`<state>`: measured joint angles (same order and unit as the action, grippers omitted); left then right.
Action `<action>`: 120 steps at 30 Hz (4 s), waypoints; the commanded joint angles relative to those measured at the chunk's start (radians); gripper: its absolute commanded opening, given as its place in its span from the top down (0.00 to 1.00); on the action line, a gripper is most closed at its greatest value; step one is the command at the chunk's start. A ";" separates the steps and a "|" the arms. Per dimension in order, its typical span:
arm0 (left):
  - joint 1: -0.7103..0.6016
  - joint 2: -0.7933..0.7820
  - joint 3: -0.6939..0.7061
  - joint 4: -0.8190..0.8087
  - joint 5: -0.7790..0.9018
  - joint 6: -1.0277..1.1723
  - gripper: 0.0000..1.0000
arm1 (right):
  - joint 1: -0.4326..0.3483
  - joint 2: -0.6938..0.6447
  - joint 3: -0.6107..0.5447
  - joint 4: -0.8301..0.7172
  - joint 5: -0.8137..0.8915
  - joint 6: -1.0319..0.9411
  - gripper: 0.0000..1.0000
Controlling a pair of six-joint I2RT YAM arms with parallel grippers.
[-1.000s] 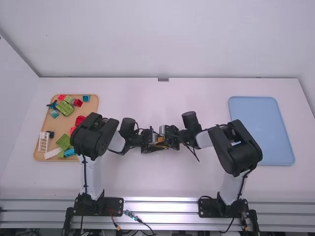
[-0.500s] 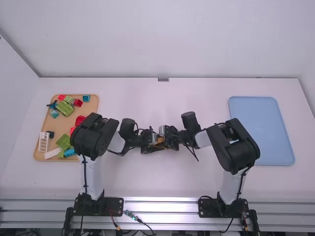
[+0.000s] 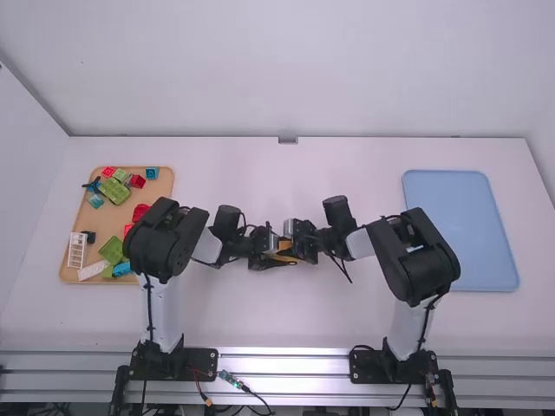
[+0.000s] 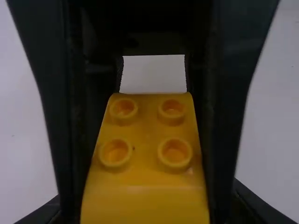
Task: Assemble lego blocks to make yellow taxi
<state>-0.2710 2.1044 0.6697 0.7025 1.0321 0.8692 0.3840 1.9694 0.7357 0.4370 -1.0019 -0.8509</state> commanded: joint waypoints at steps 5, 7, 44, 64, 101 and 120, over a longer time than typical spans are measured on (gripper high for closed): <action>-0.004 0.069 -0.056 0.007 -0.158 0.040 0.92 | -0.002 0.021 0.003 -0.007 -0.026 -0.013 1.00; -0.004 0.069 -0.066 0.031 -0.154 0.040 0.92 | -0.004 0.021 0.003 -0.015 -0.031 -0.013 1.00; -0.004 0.069 -0.037 -0.015 -0.162 0.021 0.94 | -0.006 0.095 0.005 0.077 -0.042 0.076 1.00; -0.004 0.069 -0.010 -0.017 -0.170 -0.003 0.95 | -0.023 0.094 0.003 -0.008 -0.050 0.022 1.00; -0.004 0.069 -0.023 0.054 -0.173 -0.035 0.98 | -0.032 0.094 0.004 -0.024 -0.041 -0.051 1.00; -0.003 0.069 -0.009 -0.113 -0.150 0.113 0.98 | -0.032 0.094 0.005 0.074 0.022 0.023 1.00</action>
<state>-0.2729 2.1117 0.7136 0.6403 1.0061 0.8997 0.3599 2.0308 0.7441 0.4946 -1.0962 -0.8692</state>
